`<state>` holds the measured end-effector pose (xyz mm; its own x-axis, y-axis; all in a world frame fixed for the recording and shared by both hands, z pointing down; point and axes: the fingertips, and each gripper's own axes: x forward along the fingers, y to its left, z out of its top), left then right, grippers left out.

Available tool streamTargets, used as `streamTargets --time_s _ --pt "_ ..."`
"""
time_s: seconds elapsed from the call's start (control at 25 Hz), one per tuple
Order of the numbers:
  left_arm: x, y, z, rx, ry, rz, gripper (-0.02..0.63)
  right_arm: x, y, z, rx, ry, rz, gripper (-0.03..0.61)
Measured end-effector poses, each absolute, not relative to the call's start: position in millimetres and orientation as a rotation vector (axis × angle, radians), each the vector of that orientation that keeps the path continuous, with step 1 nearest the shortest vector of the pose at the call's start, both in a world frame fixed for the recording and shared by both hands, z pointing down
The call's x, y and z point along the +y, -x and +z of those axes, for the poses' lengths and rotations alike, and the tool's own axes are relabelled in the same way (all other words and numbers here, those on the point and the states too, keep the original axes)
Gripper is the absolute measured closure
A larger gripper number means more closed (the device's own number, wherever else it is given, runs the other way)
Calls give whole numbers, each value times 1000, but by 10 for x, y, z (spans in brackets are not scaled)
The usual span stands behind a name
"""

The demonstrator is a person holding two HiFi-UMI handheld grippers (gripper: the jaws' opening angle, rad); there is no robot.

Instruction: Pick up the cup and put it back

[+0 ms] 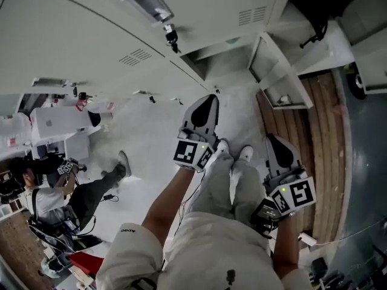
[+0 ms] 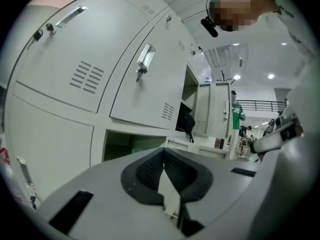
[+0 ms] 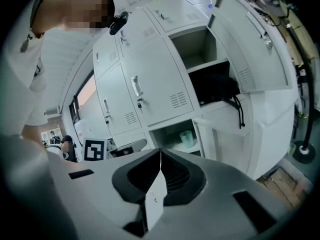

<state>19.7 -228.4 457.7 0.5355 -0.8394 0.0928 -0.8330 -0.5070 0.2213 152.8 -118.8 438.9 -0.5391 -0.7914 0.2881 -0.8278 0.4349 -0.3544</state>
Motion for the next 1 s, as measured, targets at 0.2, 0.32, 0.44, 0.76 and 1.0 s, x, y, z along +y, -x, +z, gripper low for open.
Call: streamTargets --time_s 0.2,0.32,0.44,0.76,1.0 --pt "-1804 -19 3988 -1525 -2493 4 606 -1079 -1412 3870 -2673 -1496 668 552" --pt "-1540 -72 3596 -1518 -2538 -42 606 -1043 -1351 3494 -2738 -1463 575 554" --pt "-1237 -55 3242 -1465 -2570 -95 606 -882 -1291 3217 -2765 -1372 498 552" --pt "-773 28 2451 -1475 -2659 -133 606 -657 -1294 2673 -2826 -1281 399 554" --pt "-582 -99 2278 -1448 -2667 -147 606 -536 -1236 2517 -2872 -1260 390 554"
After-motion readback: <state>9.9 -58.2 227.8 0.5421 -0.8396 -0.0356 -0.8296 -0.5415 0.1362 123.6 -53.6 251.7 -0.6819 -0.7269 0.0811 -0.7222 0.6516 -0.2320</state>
